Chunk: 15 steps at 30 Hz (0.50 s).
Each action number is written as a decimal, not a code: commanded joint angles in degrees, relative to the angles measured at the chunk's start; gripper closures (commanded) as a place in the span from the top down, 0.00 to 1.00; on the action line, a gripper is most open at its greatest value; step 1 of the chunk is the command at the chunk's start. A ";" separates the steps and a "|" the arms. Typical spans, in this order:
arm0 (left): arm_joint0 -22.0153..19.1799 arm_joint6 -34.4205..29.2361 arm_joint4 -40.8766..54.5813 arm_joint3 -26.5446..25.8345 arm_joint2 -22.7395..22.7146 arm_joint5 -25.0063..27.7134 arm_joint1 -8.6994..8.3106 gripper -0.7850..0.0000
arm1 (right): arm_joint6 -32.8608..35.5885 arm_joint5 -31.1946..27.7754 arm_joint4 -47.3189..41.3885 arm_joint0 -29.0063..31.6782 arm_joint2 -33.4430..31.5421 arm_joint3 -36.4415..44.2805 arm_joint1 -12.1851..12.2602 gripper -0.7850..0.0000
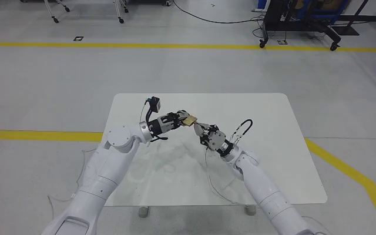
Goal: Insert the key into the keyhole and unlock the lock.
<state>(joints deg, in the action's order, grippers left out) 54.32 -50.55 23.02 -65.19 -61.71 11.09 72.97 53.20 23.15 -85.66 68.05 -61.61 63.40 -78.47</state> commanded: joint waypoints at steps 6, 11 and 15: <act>-0.07 0.45 -0.22 0.05 -0.11 -2.44 -0.05 0.00 | 1.57 -12.44 13.63 1.50 -2.21 4.12 1.19 1.00; -0.63 1.22 -2.68 0.08 0.68 -4.66 -0.04 0.00 | -1.87 -27.17 26.76 6.88 -9.28 11.57 3.26 1.00; -1.78 1.60 -5.91 -0.36 2.83 -8.45 0.24 0.00 | -10.18 -36.43 36.49 13.03 -16.14 18.77 4.67 1.00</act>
<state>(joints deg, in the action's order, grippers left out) 52.97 -49.32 18.74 -65.38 -59.63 3.73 73.14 45.87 -10.97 -51.99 79.52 -75.86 80.37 -74.08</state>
